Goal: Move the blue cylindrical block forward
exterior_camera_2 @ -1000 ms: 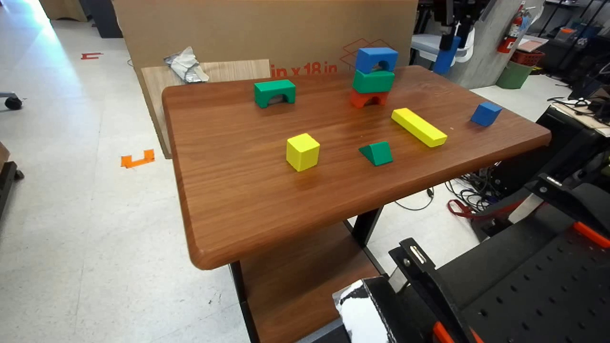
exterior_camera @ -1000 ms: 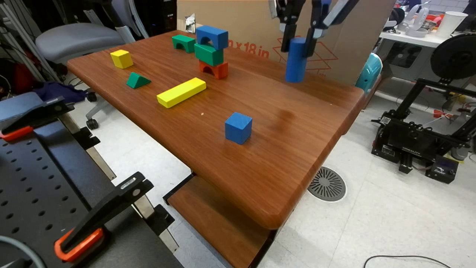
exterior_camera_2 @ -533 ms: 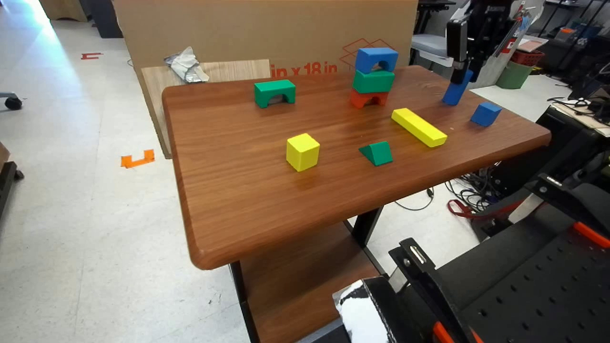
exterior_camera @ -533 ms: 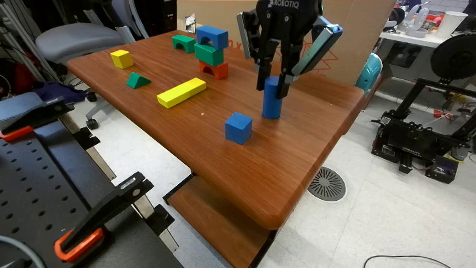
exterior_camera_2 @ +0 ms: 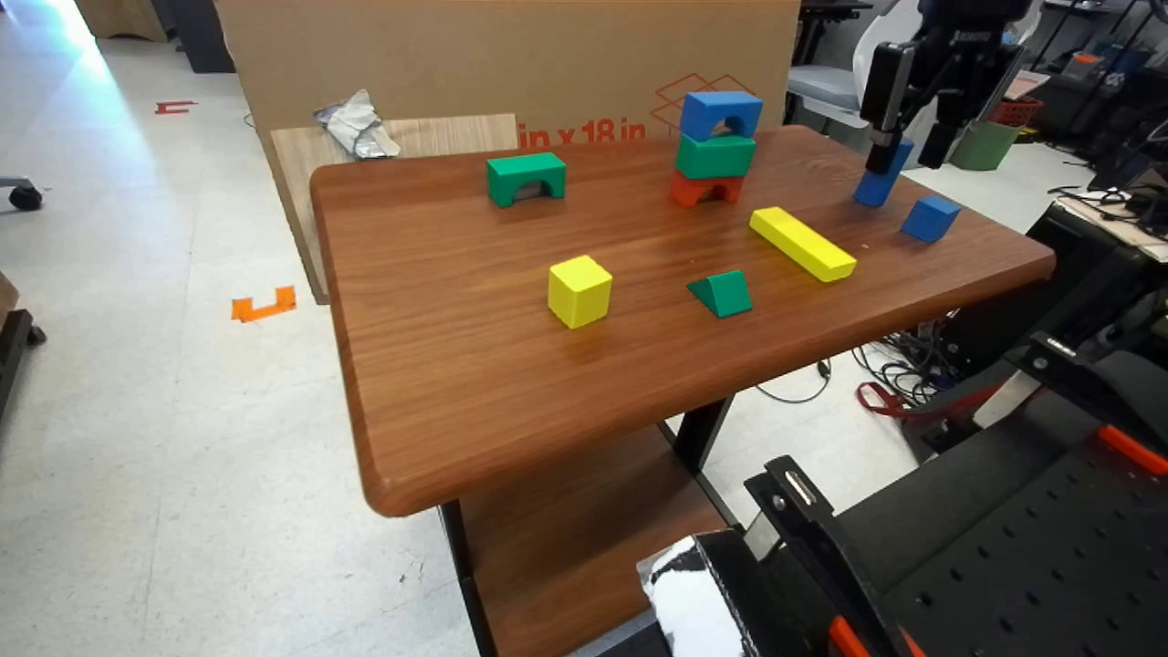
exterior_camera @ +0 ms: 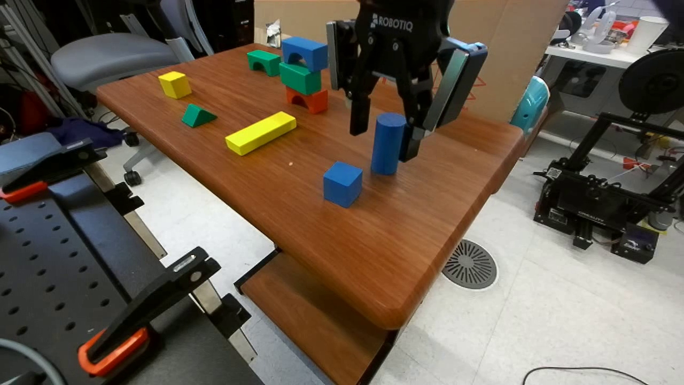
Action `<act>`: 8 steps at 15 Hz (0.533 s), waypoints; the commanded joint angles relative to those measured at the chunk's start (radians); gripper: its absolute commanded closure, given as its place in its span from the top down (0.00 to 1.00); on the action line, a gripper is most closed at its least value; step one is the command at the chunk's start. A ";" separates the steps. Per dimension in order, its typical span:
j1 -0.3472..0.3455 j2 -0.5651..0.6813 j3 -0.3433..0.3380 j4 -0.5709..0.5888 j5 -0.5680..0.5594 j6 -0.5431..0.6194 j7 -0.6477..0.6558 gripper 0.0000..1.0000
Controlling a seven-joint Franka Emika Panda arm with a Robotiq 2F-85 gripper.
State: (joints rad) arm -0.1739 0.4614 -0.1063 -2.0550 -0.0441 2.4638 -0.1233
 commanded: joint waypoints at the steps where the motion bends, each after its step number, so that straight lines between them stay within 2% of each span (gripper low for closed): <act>1: 0.008 -0.169 -0.018 -0.150 -0.002 0.092 0.037 1.00; 3: 0.005 -0.280 -0.015 -0.217 0.001 0.095 0.019 1.00; 5: 0.002 -0.383 -0.010 -0.250 0.021 0.051 0.010 1.00; 8: 0.003 -0.507 -0.016 -0.265 0.039 -0.082 -0.018 1.00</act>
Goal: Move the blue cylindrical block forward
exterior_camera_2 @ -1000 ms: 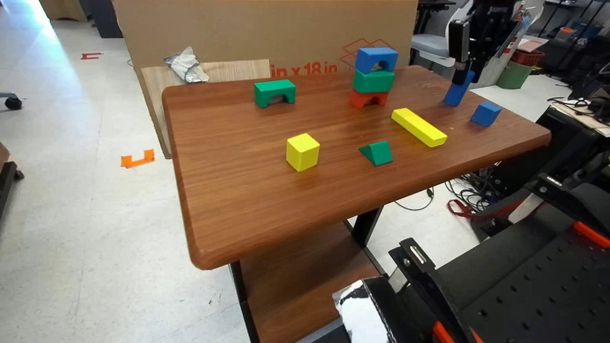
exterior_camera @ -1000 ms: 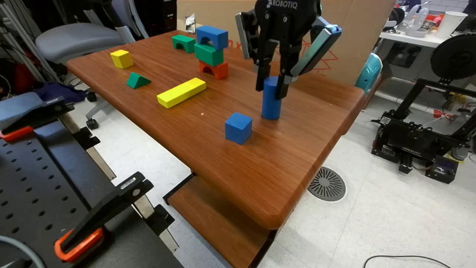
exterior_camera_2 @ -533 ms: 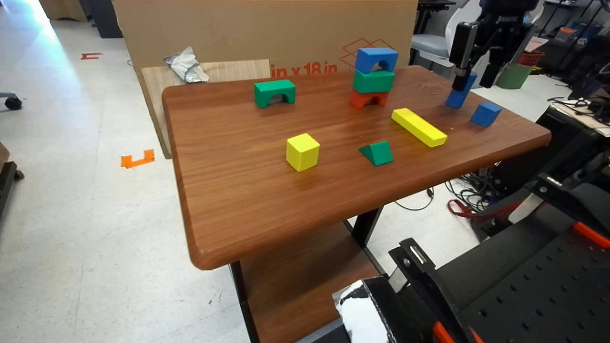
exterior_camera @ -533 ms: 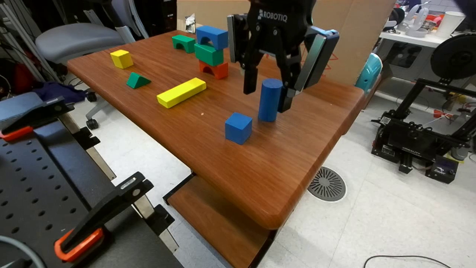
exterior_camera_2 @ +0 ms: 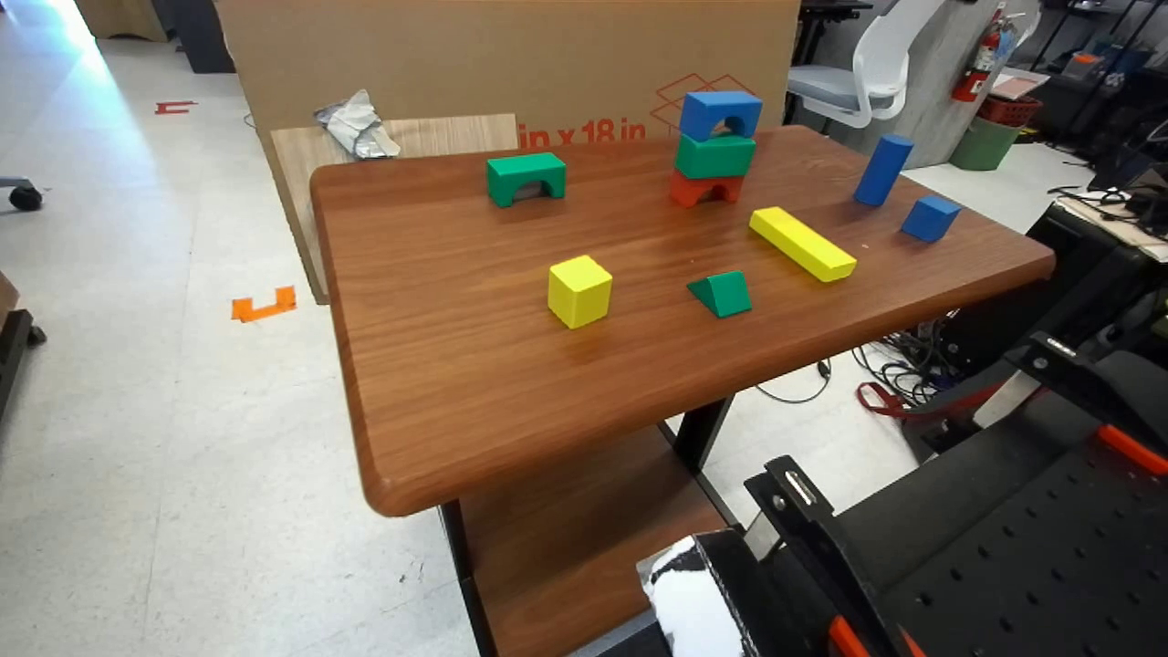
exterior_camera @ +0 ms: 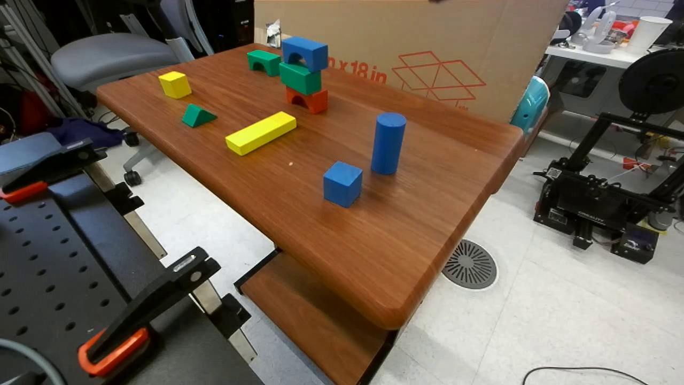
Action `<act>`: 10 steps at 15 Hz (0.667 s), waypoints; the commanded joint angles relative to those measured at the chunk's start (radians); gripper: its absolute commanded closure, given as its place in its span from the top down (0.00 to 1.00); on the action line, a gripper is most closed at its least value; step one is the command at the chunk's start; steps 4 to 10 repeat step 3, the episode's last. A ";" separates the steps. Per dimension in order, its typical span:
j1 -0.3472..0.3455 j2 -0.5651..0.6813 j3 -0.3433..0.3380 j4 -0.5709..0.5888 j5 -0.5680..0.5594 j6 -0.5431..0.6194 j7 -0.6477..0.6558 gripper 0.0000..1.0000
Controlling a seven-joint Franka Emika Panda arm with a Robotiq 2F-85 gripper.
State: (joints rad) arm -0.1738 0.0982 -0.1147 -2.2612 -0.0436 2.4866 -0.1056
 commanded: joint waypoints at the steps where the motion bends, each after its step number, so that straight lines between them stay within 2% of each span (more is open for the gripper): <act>1: 0.010 -0.051 -0.010 -0.012 0.005 -0.045 -0.002 1.00; 3: 0.011 -0.121 -0.012 -0.033 0.012 -0.098 -0.007 1.00; 10: 0.011 -0.121 -0.012 -0.033 0.012 -0.098 -0.007 1.00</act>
